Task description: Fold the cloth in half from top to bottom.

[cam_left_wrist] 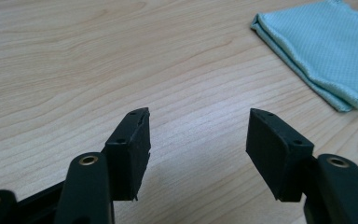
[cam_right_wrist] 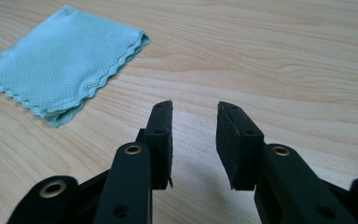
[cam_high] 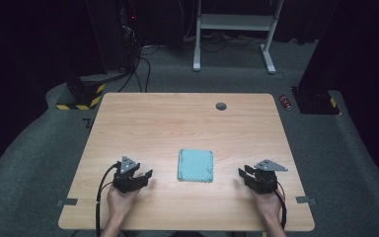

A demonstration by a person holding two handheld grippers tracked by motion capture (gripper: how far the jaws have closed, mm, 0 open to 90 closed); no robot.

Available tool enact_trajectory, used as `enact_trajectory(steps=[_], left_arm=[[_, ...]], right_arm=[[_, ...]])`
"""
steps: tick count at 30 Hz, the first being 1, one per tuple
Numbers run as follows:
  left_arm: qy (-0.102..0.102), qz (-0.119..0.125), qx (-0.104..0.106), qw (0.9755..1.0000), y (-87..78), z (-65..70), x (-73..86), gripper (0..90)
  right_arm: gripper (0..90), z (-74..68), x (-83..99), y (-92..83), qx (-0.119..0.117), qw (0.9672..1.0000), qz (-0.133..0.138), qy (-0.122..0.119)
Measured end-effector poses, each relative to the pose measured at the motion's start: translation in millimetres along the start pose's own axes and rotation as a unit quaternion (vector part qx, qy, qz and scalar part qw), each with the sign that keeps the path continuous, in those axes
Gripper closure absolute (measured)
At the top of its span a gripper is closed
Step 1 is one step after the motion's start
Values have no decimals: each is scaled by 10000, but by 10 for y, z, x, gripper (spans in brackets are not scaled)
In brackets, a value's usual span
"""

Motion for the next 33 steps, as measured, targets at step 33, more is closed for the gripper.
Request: enact_trajectory(steps=[33], left_arm=[[-48, -211, -415, 9989, 66, -155, 138, 339]], right_arm=[[543, 82, 192, 98, 400, 9978, -365, -390]])
Point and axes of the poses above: each handheld gripper's, and its own axes: y roughly forward along the jaws, x roughly out of its underside, z roughly to its right, the point moved 8 cm from there along y, roughly forward along the jaws, and after that the axes turned 9 degrees about x, right-handed, at the moved point
